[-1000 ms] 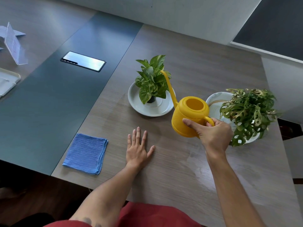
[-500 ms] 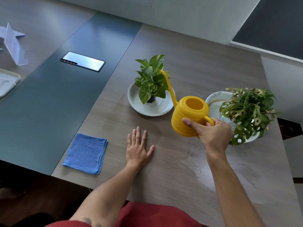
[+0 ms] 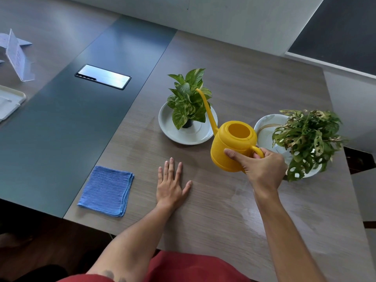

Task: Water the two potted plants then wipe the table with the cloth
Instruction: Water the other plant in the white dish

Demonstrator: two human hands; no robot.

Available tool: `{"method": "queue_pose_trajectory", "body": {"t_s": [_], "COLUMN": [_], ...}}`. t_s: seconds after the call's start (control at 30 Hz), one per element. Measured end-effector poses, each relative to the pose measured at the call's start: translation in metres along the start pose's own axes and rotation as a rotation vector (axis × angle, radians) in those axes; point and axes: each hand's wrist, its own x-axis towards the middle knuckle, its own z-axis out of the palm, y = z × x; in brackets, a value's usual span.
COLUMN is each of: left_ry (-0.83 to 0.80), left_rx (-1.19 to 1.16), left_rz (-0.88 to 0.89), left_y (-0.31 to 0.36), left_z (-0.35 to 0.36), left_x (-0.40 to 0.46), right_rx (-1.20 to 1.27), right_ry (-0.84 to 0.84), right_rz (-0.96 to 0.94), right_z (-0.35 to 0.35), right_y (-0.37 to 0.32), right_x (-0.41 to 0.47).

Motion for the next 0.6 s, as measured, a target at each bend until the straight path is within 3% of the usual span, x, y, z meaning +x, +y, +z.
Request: {"method": "queue_pose_trajectory", "body": {"t_s": [0.6], "left_ry": [0.005], "left_rx": [0.004], "left_rz": [0.001], "left_y": [-0.0014], "left_z": [0.0021], "left_x": [0.0009], "right_rx": [-0.005], "right_ry": [-0.020], "right_rz": [-0.028], "right_z": [0.0027], "right_y": [0.0032], "right_x": [-0.0067]}}
